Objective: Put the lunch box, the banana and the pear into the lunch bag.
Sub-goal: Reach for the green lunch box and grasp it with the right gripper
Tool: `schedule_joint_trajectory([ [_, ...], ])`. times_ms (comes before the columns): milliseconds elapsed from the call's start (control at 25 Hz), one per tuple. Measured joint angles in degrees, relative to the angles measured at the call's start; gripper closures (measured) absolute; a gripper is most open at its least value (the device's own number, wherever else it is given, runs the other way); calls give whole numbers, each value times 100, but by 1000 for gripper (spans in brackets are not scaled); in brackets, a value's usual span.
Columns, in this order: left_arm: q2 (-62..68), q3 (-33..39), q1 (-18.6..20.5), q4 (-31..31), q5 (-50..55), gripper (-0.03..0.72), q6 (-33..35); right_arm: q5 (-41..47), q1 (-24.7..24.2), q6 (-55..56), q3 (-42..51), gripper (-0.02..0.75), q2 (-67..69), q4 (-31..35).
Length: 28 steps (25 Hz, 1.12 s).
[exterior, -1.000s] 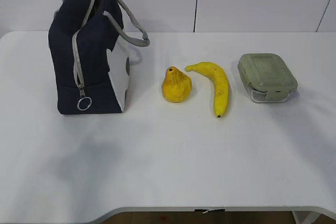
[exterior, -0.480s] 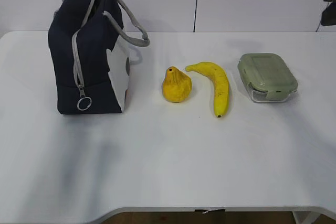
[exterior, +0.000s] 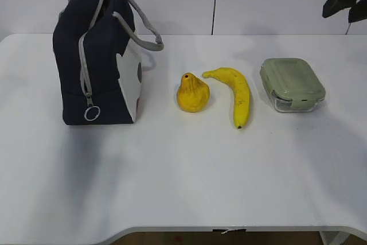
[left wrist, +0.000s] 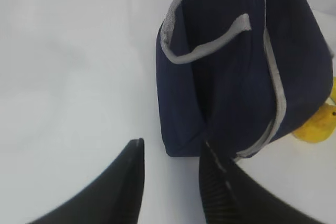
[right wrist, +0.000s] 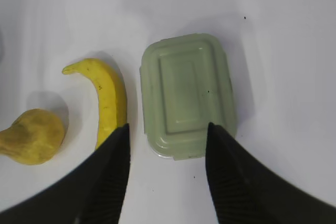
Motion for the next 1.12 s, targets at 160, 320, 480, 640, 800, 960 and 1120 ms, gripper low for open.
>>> schedule_joint_trajectory([
  [160,485,-407,0,-4,-11,412,0,486,-404,-417,-466,356,461,414],
  [320,718,-662,0,-42,-31,412,0,887,-967,-1413,-667,356,834,1282],
  [480,848,-791,0,-111,-35,411,0,1138,-1569,-2498,-691,356,1236,2291],
  [640,862,-803,0,-123,-35,411,0,1436,-2102,-3558,-699,356,1711,3223],
  [800,862,-803,0,-123,-35,411,0,1899,-2602,-4849,-699,356,2291,4491],
  [960,862,-803,0,-123,-35,411,0,2095,-2812,-5332,-963,355,2857,5043],
  [1120,862,-803,0,-131,-22,411,38,2095,-2839,-5568,-1426,354,3357,5151],
])
